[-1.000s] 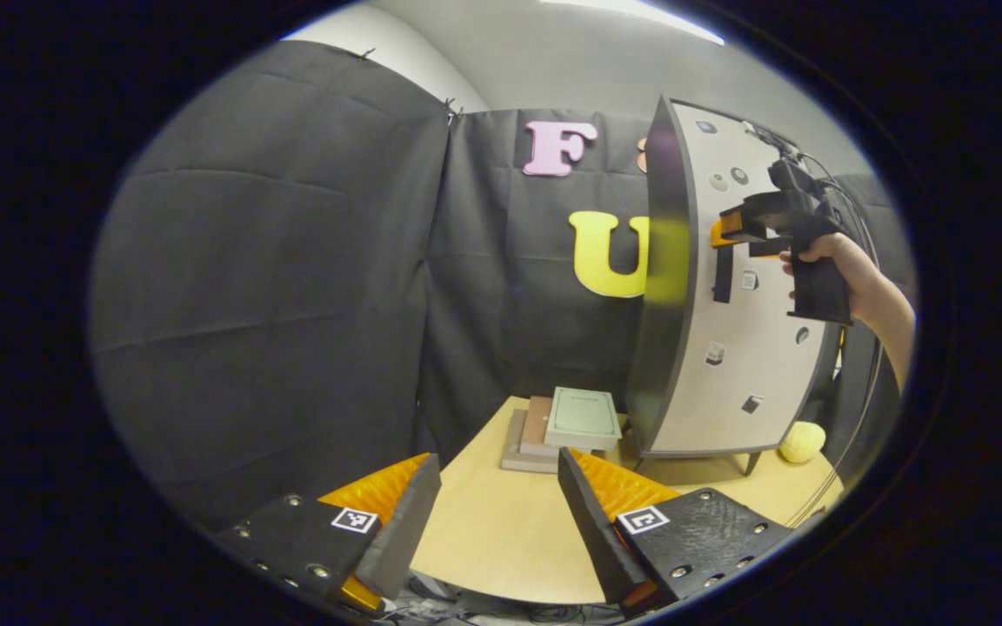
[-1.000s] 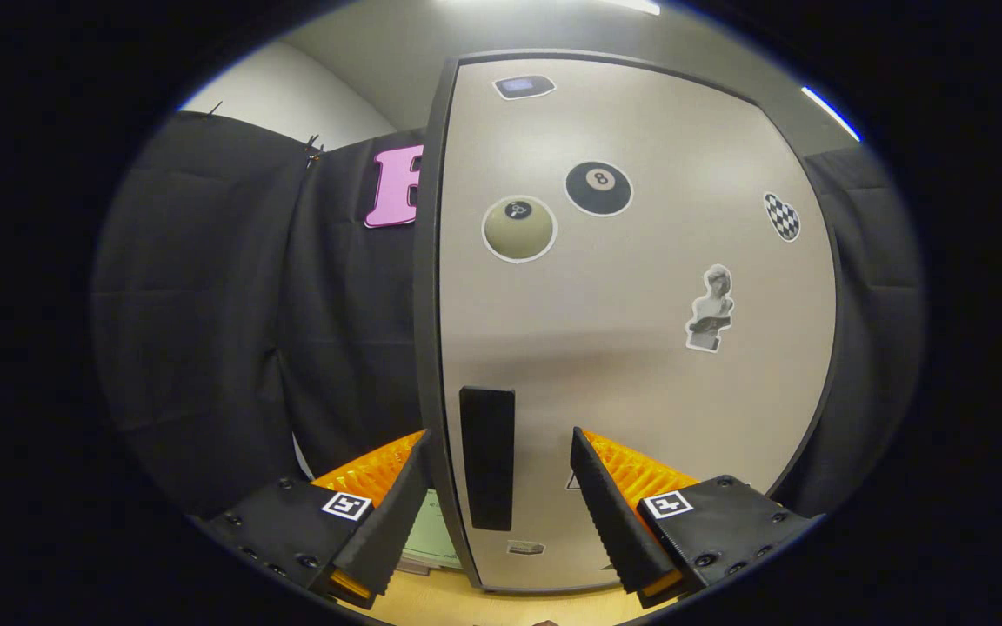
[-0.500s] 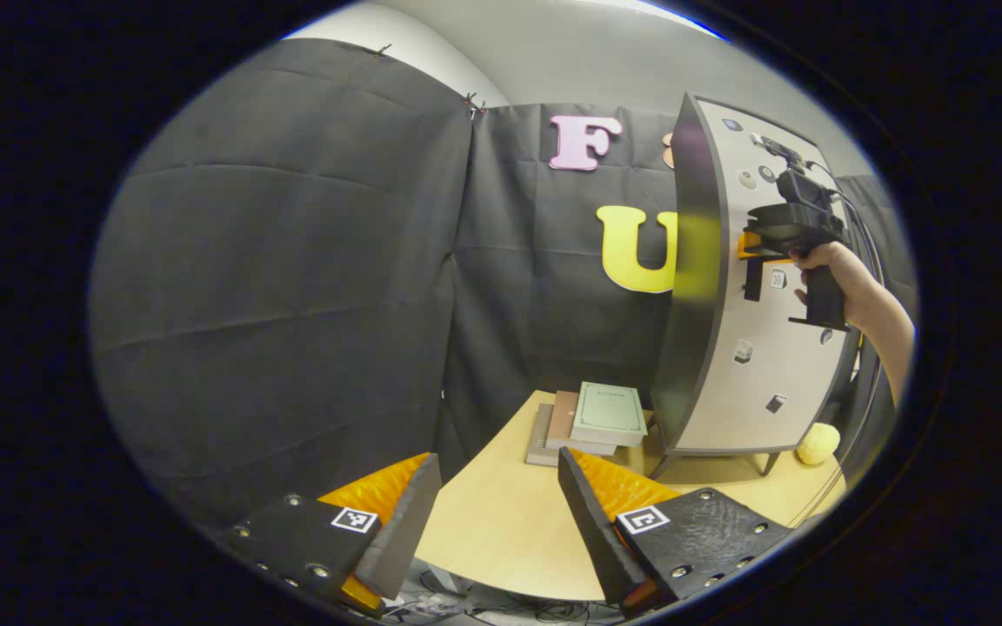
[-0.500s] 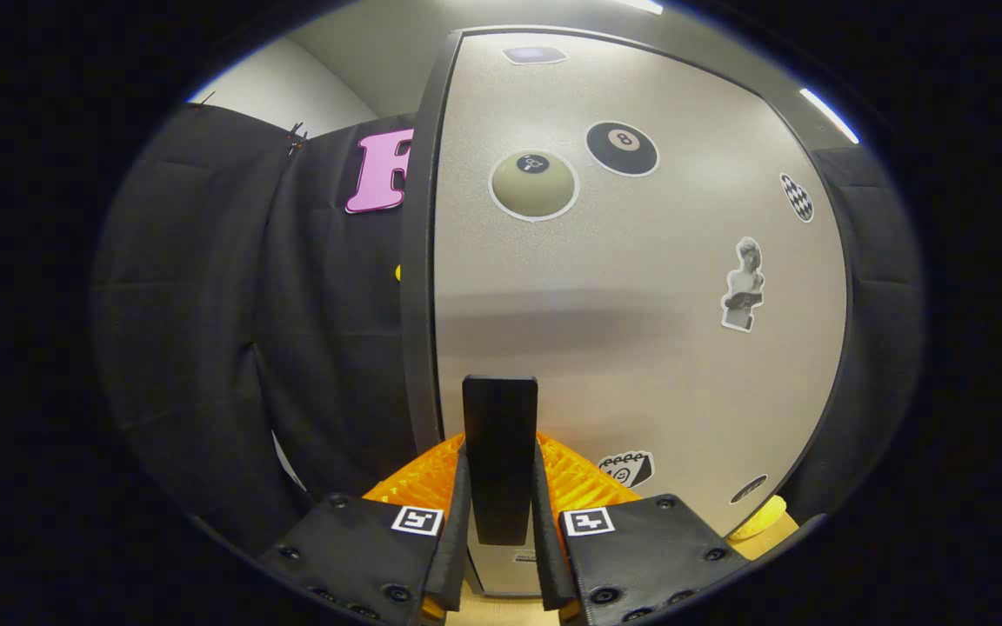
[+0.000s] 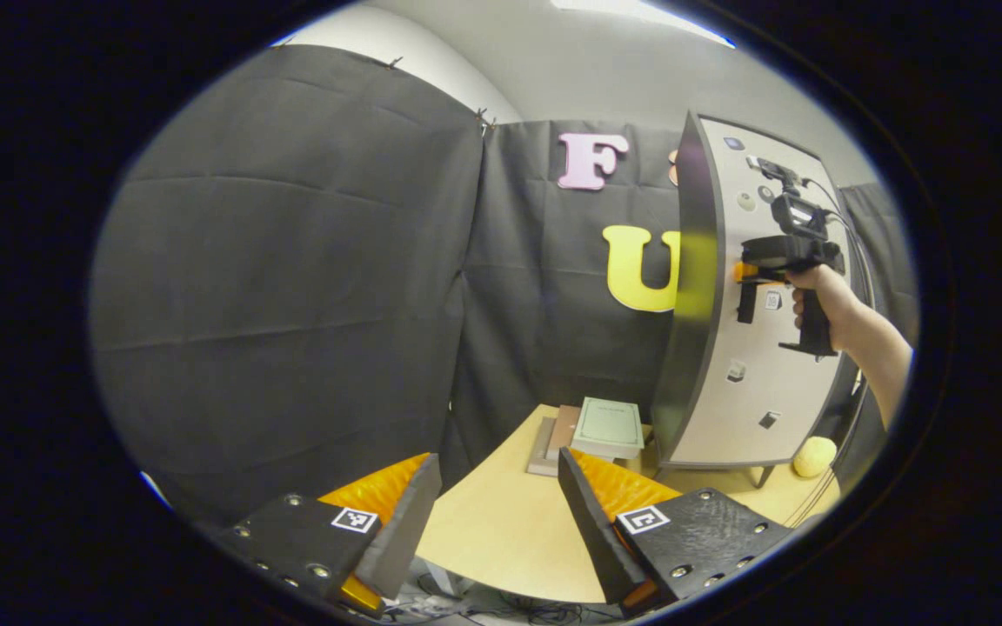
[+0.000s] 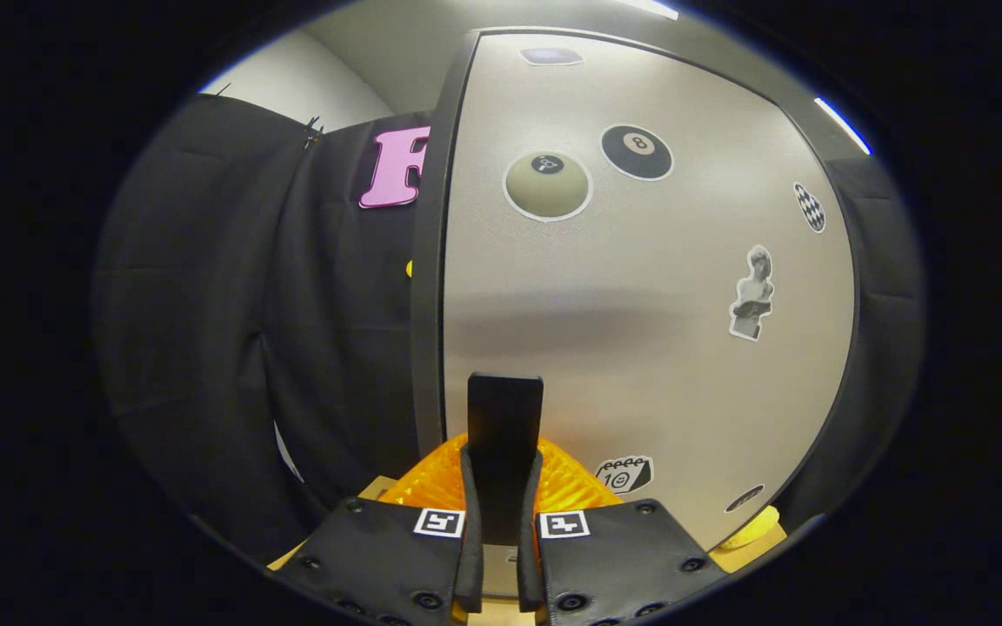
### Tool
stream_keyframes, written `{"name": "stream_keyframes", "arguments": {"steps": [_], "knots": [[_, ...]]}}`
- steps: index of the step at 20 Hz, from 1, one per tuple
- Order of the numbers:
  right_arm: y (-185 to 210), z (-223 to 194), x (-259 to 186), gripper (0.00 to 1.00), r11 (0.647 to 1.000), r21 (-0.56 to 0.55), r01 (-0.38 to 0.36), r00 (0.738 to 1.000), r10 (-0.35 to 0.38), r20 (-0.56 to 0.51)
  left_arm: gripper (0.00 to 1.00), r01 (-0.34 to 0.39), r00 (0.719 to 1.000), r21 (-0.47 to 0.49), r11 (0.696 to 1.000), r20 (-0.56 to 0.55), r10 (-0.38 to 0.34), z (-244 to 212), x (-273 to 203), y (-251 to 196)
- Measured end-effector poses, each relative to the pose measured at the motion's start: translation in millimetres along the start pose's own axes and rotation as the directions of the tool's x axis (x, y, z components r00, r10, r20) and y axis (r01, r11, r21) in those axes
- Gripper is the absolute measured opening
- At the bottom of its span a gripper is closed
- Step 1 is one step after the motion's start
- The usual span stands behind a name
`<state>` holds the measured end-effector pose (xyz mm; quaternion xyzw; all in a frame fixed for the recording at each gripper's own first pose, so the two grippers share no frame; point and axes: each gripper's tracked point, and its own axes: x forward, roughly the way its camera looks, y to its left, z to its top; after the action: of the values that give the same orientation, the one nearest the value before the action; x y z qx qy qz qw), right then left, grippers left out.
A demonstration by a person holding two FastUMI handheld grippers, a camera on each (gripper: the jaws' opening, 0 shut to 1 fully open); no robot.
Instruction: Open the cabinet door with the right hand, grasp the bottle in the cabinet with the left hand and place it on the coaster, then close the cabinet door with the right hand.
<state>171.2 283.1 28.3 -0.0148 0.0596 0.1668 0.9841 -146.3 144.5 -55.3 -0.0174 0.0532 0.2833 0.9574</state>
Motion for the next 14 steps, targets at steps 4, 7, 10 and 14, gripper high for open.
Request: {"name": "stream_keyframes", "arguments": {"steps": [4,7,10,14], "knots": [[1,2,-8,0.13,0.999,-0.009,-0.051,0.999,0.051,-0.004,0.82,-0.003,1.0,0.011,1.0,0.0,0.003,0,-6,1],[2,0,-20,0.13,0.996,-0.019,-0.082,0.997,0.082,-0.009,0.82,0.006,1.0,0.013,1.0,0.007,-0.006,3,-7,-2],[1,0,-29,0.13,0.991,-0.024,-0.128,0.992,0.128,-0.006,0.82,0.038,0.999,-0.007,0.999,0.012,-0.038,1,-7,-15],[-2,-2,-49,0.12,0.984,-0.017,-0.18,0.984,0.18,-0.005,0.82,0.09,0.996,0.035,0.995,0.016,-0.091,0,-13,-33]]}}
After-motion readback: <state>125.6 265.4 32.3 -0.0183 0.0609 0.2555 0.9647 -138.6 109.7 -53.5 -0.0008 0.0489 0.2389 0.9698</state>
